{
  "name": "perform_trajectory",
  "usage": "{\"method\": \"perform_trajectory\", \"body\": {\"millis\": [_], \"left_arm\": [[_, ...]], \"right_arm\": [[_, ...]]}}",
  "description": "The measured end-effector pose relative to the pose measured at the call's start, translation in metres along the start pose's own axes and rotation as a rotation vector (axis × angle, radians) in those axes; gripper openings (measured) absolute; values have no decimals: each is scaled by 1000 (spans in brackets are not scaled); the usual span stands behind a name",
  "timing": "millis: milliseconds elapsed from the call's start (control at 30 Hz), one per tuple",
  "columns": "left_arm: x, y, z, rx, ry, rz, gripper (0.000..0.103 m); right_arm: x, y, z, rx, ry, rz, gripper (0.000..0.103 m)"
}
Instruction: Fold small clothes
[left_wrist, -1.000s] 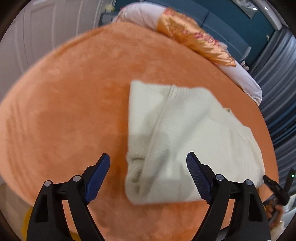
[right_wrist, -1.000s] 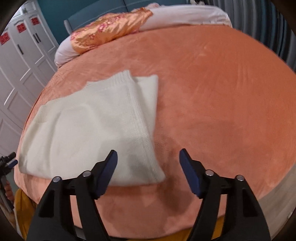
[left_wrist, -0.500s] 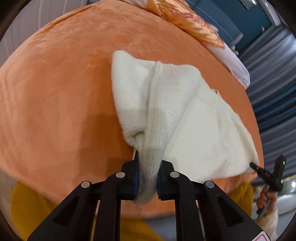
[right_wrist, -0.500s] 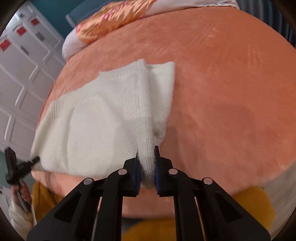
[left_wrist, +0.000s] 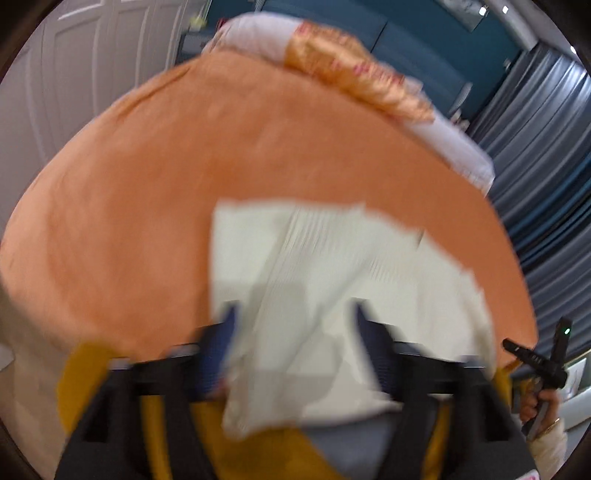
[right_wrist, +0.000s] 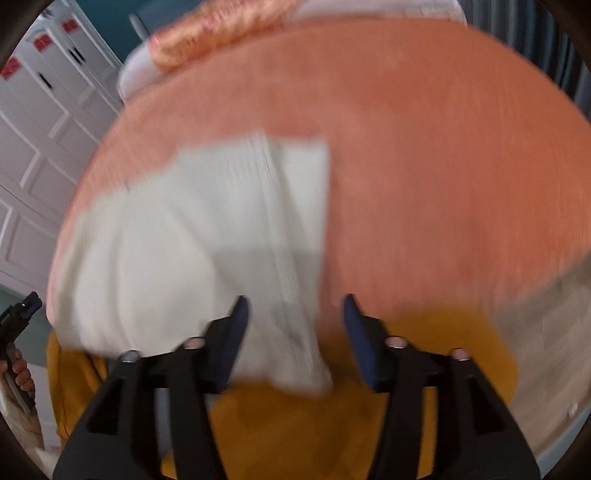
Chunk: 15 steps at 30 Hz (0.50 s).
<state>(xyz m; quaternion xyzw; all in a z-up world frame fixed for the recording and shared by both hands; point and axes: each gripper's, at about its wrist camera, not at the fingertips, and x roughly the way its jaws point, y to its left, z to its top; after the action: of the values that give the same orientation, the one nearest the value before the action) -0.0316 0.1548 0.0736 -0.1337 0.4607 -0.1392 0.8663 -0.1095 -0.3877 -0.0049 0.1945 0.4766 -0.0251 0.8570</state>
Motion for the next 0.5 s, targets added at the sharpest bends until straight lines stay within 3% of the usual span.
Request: {"method": "perform_trajectory", "body": {"millis": [67,133,200,267,333,400,433,467,500], "left_arm": [[21,3,23,-53,-25,-16,86],[59,10,42,-131,25,-67,86],[93,29,48,-242,102,-133,85],[118,40,50,-312,163,-157,85],[134,50,40,-362,185,-153,83],[133,51,36,-376,160,-172,78],[130,48,33,-368,160,-211,69],[129,42,32,-356,183,-260,38],[130,38,33,-346,206,-297,12]], "right_arm": [[8,4,20,-1,-55,22,67],[30,4,40,44,-77,26,73],[50,-1,46,113,-62,-11,73],[72,-2,52,186,-21,25,73],[87,1,47,233,13,105,73],[89,3,41,211,28,116,67],[90,8,41,180,40,108,51],[90,14,39,138,56,104,25],[87,22,38,120,48,96,12]]}}
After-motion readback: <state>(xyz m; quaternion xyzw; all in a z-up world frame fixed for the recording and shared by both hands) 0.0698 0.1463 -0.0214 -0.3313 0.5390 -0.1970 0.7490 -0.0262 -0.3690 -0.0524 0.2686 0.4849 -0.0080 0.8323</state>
